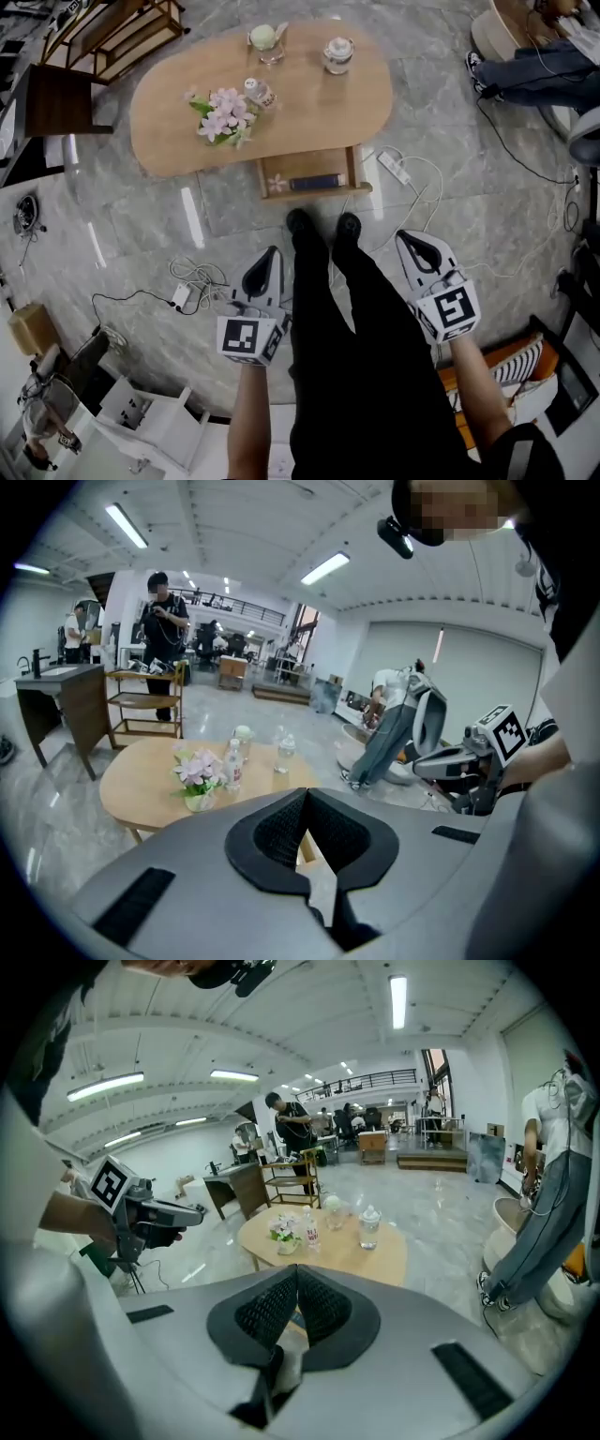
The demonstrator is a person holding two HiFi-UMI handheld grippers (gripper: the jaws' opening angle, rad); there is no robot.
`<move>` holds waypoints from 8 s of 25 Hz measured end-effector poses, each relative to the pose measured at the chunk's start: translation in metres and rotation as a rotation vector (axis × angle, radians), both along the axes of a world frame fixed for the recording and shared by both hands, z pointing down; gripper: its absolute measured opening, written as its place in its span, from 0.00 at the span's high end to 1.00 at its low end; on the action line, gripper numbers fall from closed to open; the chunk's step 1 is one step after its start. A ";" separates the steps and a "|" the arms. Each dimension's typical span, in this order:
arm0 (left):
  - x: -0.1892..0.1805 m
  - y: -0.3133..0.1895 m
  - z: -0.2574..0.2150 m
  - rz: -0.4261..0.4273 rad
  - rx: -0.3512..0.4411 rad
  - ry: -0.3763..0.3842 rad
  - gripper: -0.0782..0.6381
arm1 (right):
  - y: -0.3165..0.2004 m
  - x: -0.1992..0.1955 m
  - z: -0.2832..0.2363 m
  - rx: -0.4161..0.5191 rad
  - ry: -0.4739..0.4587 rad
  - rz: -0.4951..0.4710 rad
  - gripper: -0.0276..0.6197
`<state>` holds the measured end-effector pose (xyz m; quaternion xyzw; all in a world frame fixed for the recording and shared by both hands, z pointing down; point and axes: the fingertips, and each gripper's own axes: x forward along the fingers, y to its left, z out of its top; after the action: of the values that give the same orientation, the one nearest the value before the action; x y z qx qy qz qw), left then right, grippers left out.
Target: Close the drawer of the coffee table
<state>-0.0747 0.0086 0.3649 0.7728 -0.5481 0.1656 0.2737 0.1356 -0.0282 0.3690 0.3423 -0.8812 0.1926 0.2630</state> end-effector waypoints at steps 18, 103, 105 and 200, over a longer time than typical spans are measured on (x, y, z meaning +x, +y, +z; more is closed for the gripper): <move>-0.081 -0.015 0.255 0.028 -0.224 0.082 0.87 | -0.023 -0.018 0.233 -0.137 0.261 -0.085 0.94; -0.120 -0.040 0.500 0.277 -0.348 -0.427 0.60 | -0.058 0.019 0.500 -0.119 0.708 -0.223 0.78; -0.126 -0.053 0.499 0.278 -0.339 -0.441 0.60 | -0.066 0.013 0.500 -0.108 0.700 -0.220 0.78; -0.093 0.155 -0.137 -0.144 0.319 -0.046 0.87 | 0.130 -0.085 -0.149 0.390 -0.047 0.277 0.94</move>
<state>-0.1673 0.1635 0.2276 0.7611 -0.6276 0.0742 0.1462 0.0505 0.1020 0.2199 0.4994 -0.8523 0.0610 0.1426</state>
